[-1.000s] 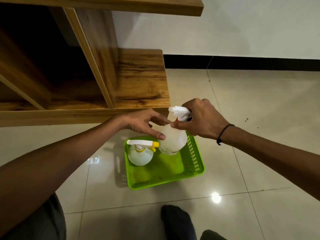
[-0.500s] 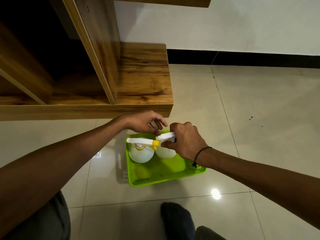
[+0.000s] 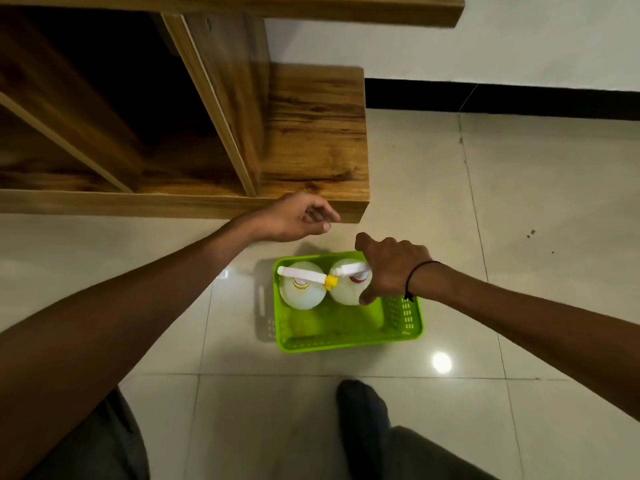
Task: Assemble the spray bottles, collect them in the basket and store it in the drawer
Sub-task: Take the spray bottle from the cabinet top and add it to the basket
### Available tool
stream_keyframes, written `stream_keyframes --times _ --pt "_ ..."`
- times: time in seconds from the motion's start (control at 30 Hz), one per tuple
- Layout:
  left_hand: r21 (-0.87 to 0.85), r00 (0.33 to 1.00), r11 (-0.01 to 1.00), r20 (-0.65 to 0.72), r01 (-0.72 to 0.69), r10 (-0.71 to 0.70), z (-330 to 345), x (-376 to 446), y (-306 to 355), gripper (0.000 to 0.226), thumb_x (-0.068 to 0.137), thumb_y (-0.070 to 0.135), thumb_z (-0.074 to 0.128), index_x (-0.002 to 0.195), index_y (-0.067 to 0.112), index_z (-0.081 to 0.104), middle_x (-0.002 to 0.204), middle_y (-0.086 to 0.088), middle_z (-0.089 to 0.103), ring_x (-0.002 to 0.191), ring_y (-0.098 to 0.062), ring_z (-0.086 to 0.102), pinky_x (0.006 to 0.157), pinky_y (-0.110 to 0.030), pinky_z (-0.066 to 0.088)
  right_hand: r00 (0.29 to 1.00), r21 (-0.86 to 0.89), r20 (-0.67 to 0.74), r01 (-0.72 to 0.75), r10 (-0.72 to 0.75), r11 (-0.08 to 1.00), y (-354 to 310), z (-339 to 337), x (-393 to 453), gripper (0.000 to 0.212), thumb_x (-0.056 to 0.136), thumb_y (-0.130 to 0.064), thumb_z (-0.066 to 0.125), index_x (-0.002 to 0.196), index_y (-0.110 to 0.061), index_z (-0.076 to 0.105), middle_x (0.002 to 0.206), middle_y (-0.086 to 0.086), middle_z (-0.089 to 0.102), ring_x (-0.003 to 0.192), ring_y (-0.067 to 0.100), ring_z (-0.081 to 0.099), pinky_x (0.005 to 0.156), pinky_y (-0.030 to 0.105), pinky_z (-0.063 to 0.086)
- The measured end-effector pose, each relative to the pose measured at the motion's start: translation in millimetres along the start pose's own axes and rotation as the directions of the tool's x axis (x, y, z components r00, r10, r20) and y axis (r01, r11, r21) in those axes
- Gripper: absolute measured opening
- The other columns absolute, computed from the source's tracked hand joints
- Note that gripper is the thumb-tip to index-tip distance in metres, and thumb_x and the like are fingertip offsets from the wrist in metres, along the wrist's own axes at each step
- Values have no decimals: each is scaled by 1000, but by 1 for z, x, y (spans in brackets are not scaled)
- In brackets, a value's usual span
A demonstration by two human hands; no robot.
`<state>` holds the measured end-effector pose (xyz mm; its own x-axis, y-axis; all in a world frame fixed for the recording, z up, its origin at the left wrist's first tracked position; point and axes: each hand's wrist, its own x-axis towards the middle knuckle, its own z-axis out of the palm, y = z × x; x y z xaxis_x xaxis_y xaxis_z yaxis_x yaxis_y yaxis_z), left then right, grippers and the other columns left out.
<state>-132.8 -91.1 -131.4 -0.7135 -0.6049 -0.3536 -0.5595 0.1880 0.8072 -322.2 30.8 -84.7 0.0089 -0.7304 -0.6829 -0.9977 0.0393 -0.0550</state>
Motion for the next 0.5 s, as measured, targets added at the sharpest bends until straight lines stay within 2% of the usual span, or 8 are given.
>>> stream_keyframes --times 0.1,0.17,0.2,0.23,0.3,0.33,0.4,0.5 --pt "-131 994 991 -98 31 -44 -10 -26 27 23 98 14 71 120 12 74 116 -4 75 111 -17 70 95 -30 56 983 160 184 -21 -9 987 1 -19 -1 96 65 -44 93 136 -19 33 80 1 53 68 25 59 65 35 50" --pt "-226 983 971 -146 73 -108 -13 -51 42 21 98 14 71 118 12 75 115 -5 76 110 -20 70 98 -33 55 968 258 252 -57 -11 964 1 -32 -7 98 68 -36 94 139 -15 30 80 5 56 60 22 56 56 33 51" --pt "-271 978 957 -148 106 -150 -15 -63 52 20 98 14 71 118 12 75 115 -4 76 111 -20 70 99 -33 55 962 269 274 -75 -2 960 1 -39 -12 100 69 -34 94 141 -13 29 87 7 58 66 24 59 57 35 52" --pt "-310 971 941 -149 134 -187 -17 -75 62 20 99 14 70 118 12 75 117 -2 76 113 -20 70 102 -33 54 959 272 282 -91 12 958 0 -45 -18 102 69 -34 94 143 -11 28 98 11 61 79 28 64 65 37 55" --pt "-364 954 913 -157 184 -255 -22 -99 83 20 99 12 69 119 9 74 119 -2 75 115 -20 69 103 -31 54 967 275 246 -137 69 952 -4 -57 -35 107 66 -37 94 145 -11 28 123 16 61 108 37 64 87 45 57" --pt "-385 943 899 -164 208 -289 -24 -109 93 20 100 10 68 119 8 74 117 -4 76 113 -21 70 100 -28 55 971 282 215 -164 104 945 -7 -64 -43 108 64 -39 93 146 -13 28 128 17 59 116 39 61 94 48 55" --pt "-446 923 861 -167 243 -347 -32 -131 118 20 101 6 65 118 5 73 112 -13 77 105 -23 73 94 -26 57 971 311 177 -210 160 927 -14 -85 -66 108 64 -41 90 149 -17 27 132 15 54 126 41 53 99 52 53" --pt "-514 903 814 -158 271 -400 -44 -159 156 17 101 6 64 114 9 74 107 -16 78 102 -30 76 98 -38 59 955 357 184 -285 232 889 -23 -118 -101 92 68 -46 82 142 -18 36 132 15 53 129 40 49 101 55 51"
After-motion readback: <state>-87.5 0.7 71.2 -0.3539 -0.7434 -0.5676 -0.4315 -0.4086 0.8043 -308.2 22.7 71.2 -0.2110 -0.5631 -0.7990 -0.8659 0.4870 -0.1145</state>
